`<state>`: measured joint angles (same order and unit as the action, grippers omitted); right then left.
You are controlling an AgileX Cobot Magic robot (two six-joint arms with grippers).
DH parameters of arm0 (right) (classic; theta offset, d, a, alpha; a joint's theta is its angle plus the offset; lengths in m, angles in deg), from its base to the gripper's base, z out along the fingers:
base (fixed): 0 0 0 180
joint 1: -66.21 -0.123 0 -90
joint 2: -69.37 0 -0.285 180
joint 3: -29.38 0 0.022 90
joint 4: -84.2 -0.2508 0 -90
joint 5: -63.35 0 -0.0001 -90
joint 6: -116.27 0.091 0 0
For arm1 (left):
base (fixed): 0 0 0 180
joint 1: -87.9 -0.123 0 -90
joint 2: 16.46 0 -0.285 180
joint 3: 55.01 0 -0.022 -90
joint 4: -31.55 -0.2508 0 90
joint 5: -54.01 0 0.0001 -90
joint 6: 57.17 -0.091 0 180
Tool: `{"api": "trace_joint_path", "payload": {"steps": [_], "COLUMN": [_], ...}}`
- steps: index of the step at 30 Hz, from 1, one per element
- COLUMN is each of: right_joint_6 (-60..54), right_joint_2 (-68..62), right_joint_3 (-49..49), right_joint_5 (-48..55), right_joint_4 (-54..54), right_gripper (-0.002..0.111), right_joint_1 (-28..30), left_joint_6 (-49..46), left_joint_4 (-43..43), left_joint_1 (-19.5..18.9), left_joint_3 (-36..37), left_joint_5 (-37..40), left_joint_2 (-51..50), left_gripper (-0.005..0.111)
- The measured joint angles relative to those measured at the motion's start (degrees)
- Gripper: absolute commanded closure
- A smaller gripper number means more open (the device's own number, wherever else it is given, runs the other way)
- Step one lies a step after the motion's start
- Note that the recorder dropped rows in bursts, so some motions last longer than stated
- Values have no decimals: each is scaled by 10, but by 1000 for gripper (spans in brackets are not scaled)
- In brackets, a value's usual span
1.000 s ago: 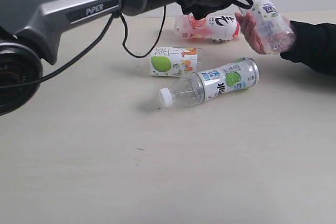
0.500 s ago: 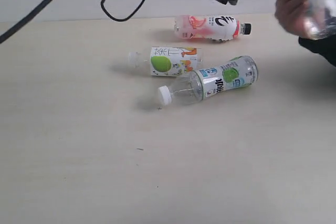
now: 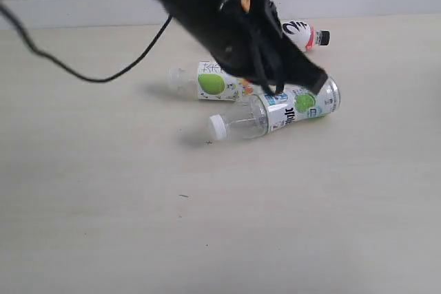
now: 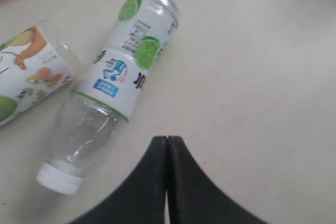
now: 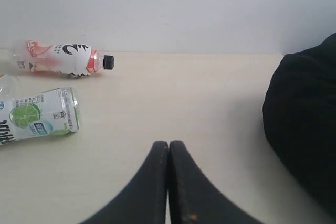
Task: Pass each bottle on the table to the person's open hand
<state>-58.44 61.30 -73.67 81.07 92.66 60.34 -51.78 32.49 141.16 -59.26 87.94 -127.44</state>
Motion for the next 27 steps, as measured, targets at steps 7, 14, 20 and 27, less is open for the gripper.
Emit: {"api": "trace_joint_path", "payload": {"steps": [7, 14, 20, 27], "right_joint_6": [0, 0, 0, 0], "right_joint_2": [0, 0, 0, 0], "right_joint_3": [0, 0, 0, 0], "right_joint_5": [0, 0, 0, 0], "right_joint_4": [0, 0, 0, 0], "right_gripper": [108, 108, 108, 108], "right_joint_1": [0, 0, 0, 0], "left_joint_6": [42, 47, 51, 30], "left_joint_4": [7, 33, 37, 37], "left_joint_1": [-20, -109, -129, -130], "left_joint_3": [488, 661, 693, 712], "left_joint_5": [-564, -630, -631, -578], "left_joint_2": [224, 399, 501, 587], "left_gripper": [107, 107, 107, 107]}}
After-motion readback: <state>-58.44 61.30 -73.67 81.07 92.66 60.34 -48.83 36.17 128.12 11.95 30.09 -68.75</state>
